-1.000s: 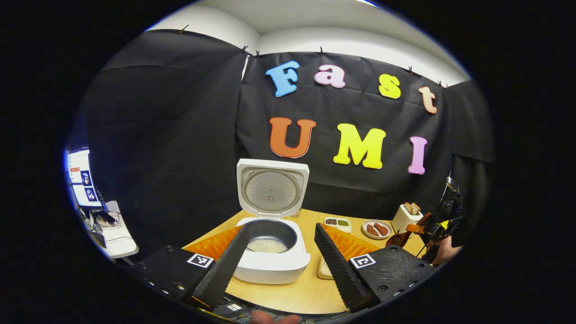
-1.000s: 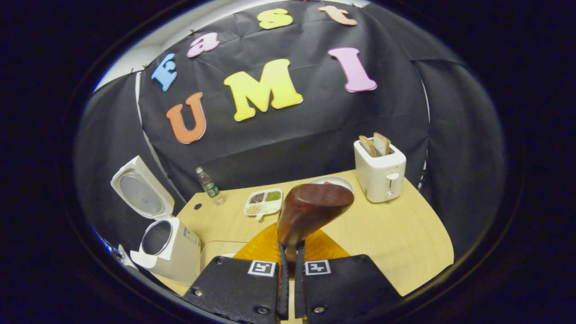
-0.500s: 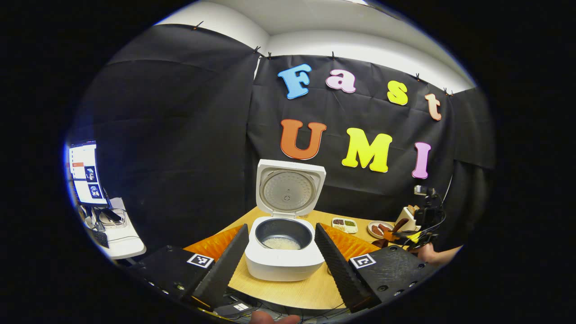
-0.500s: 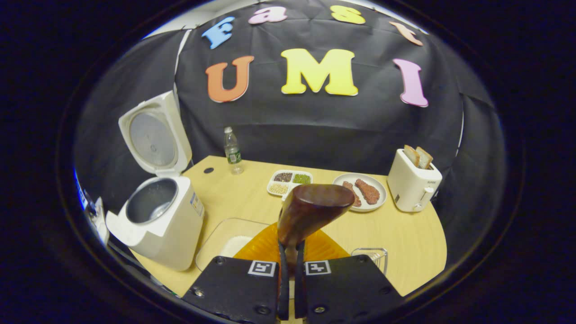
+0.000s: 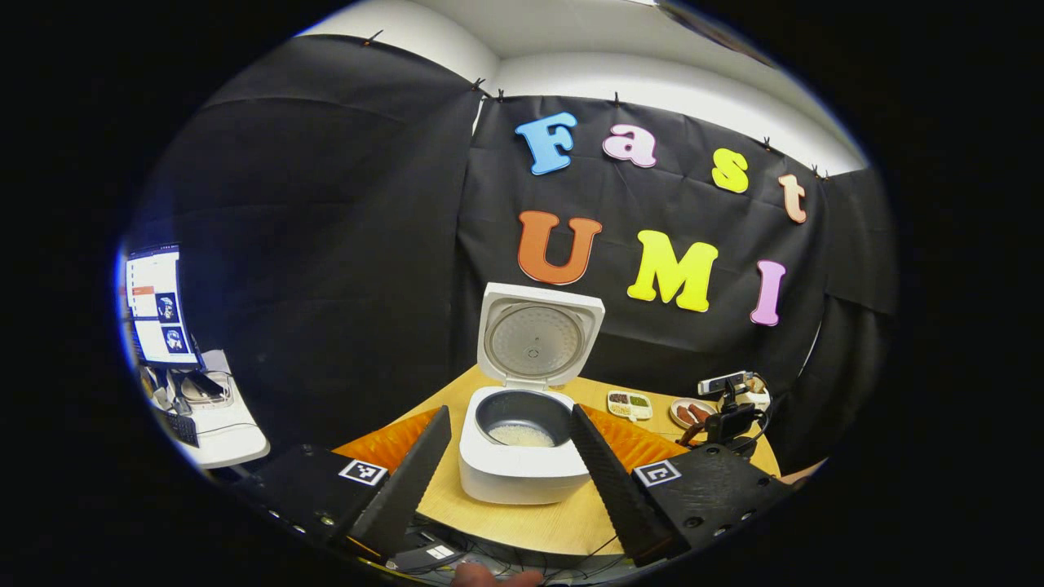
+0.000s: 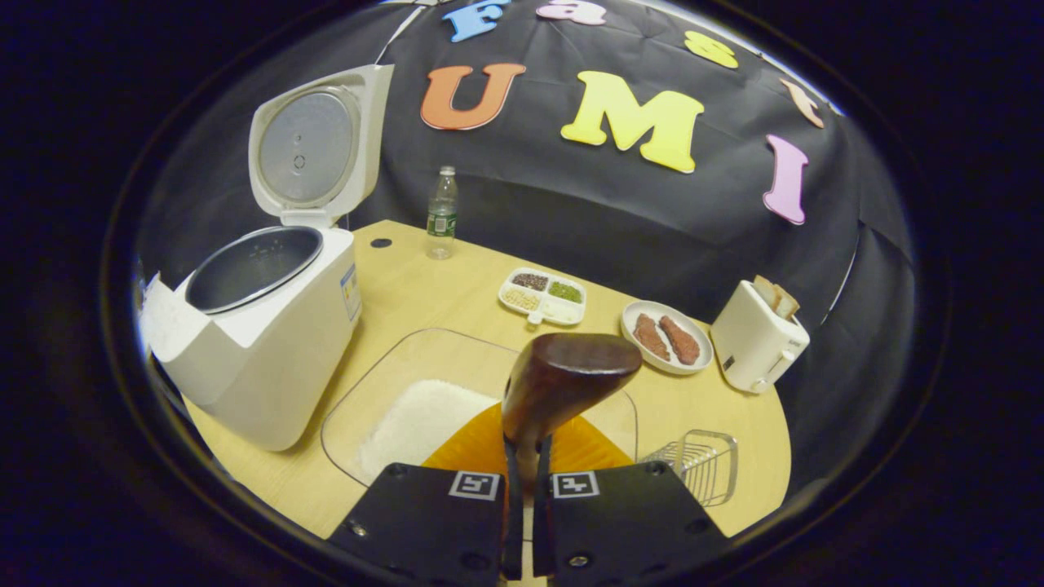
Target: Close the left gripper, press the button to open the rice cooker; take a wooden spoon from the chopstick holder with the right hand, scoop a spoonful of rice and pour it into the rice cooker, then put the wooden spoon back into the chopstick holder.
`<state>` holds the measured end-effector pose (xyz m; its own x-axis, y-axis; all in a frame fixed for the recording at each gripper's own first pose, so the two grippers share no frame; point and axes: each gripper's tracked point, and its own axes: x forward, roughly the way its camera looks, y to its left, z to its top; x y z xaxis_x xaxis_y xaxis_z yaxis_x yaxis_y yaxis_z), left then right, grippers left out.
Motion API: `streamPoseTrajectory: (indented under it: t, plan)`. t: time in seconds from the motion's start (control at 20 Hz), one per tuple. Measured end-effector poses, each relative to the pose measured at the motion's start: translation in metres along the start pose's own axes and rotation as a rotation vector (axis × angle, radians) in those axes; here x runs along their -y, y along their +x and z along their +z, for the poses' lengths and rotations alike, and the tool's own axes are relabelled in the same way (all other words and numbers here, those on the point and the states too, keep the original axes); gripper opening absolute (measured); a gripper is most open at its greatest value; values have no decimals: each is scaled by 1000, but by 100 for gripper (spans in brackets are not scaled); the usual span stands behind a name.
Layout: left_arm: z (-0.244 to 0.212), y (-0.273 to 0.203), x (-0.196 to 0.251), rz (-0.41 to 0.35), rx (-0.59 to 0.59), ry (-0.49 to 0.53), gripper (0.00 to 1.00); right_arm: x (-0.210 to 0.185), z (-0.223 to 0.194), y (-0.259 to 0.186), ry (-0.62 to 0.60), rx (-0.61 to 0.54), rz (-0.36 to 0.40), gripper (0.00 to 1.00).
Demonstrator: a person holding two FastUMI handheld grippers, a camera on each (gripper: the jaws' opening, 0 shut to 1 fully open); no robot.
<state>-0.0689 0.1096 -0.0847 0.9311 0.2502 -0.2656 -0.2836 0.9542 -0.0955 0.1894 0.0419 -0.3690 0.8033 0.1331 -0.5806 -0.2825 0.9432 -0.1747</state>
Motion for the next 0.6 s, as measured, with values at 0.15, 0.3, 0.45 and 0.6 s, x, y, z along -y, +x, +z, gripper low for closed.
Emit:
streamPoseTrajectory:
  t: [0.15,0.3,0.45,0.6]
  plan:
    - [-4,0,1,-8,-28,-5,94,-23,1,-1,199,-26,85,10]
    - [1,1,6,-18,-24,-5,94,-27,4,0,381,-33,121,10]
    - [1,0,10,-19,-26,-6,94,-29,3,2,573,-48,190,10]
    - [-2,2,18,-32,-39,9,94,-28,3,6,736,-57,246,10]
